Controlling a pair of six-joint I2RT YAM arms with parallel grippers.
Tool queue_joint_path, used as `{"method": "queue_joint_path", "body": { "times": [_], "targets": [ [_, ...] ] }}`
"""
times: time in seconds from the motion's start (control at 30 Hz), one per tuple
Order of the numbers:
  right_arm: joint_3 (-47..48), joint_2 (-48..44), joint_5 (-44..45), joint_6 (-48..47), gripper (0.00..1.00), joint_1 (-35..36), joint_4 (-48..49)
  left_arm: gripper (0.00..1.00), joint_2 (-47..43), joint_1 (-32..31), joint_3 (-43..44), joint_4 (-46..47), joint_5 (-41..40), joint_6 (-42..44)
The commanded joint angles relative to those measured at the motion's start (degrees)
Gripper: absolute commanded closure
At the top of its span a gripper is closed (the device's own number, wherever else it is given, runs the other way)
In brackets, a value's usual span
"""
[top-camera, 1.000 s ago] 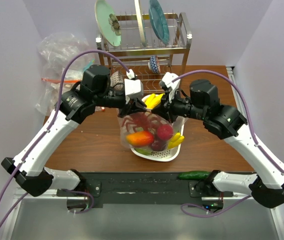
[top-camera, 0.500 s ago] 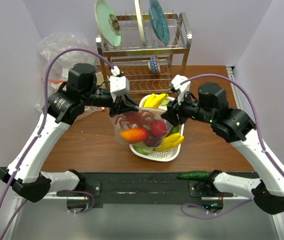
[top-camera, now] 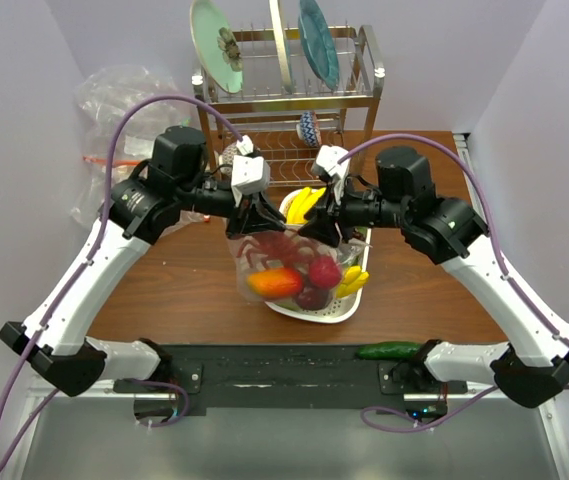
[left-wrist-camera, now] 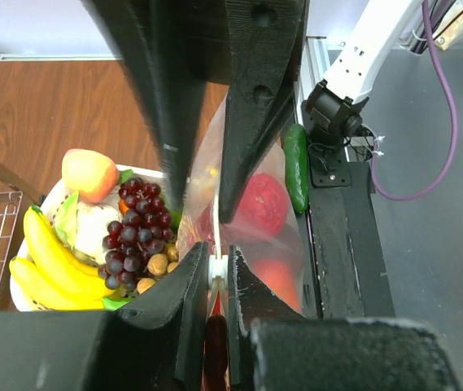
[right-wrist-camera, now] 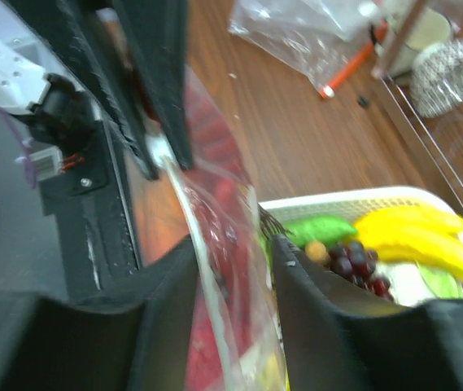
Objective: Place the food in the zip-top bag and seal the zipper
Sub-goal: Zip the zipper food storage bag at the center of the board.
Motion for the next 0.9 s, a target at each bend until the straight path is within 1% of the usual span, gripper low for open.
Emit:
{"method": "queue_joint_path", "body": {
  "times": [0.0,0.03,0.13,0.17,0.2,0.27,0.3,0.37,0.4,0.53,0.6,0.67,0.73,0.77,0.8,0.83,0.87],
  "targets": [
    [1.58,-0.43,-8.24,0.09,0.89,0.33,5.70,1.00,0.05,-0.70,3.29,2.29,2.98,-0.11],
    [1.49,-0.61,-7.90,0.18,1.00,0.33,5.70,1.00,0.05,-0.70,3.38,2.30,2.80,-0.28],
    [1.66,-0.96,-3.95,0.09,1.00,0.33,3.51,1.00,-0.30,-0.70,3.82,2.30,1.39,-0.46],
    [1.66,-1.05,-2.81,0.09,1.00,0.33,2.81,0.90,-0.56,-0.70,3.82,2.47,0.78,-0.81],
    [1.75,-1.13,-1.06,0.18,1.00,0.33,1.32,0.67,-0.74,-0.70,3.91,3.17,-0.62,-1.16],
    [1.93,-1.14,0.80,0.44,1.00,0.33,-0.35,0.52,-1.79,-0.61,3.73,3.88,-2.20,-2.21],
    [1.75,-1.22,1.33,0.71,1.00,0.33,-1.67,0.42,-2.23,-0.52,3.82,4.75,-4.13,-2.65],
    [1.14,-1.92,2.12,1.15,1.00,0.33,-2.03,0.34,-4.50,0.00,2.86,6.16,-5.64,-3.45],
    [0.44,-2.19,1.95,1.50,1.00,0.33,-2.03,0.28,-5.30,0.27,2.51,7.82,-6.95,-3.71],
    [-0.18,-3.33,1.16,2.03,1.00,0.33,-2.64,0.20,-8.64,1.33,0.40,8.72,-8.80,-3.54],
    [0.43,-3.60,0.98,2.11,1.00,0.33,-3.78,0.19,-8.56,1.33,-0.13,6.53,-10.46,-2.40],
    [1.31,-3.60,0.02,2.38,1.00,0.25,-4.49,0.19,-9.17,1.33,-1.88,6.60,-11.17,-0.38],
    [1.92,-3.51,-0.60,3.17,1.00,0.33,-5.37,0.21,-10.75,1.24,-7.49,10.63,-10.92,0.50],
    [2.19,-3.60,-0.77,3.61,1.00,0.33,-5.37,0.22,-13.37,1.24,-9.86,12.82,-10.57,0.59],
    [2.28,-3.51,-0.78,4.31,1.00,0.33,-5.46,0.21,-15.13,1.15,-15.37,18.93,-10.65,0.51],
    [2.28,-3.51,-0.60,4.66,1.00,0.33,-5.63,0.21,-18.37,1.15,-17.95,21.78,-10.65,0.59],
    [2.54,-3.25,-0.60,5.01,1.00,0.25,-5.72,0.20,-19.80,1.06,-20.32,24.42,-11.17,0.77]
  ]
}}
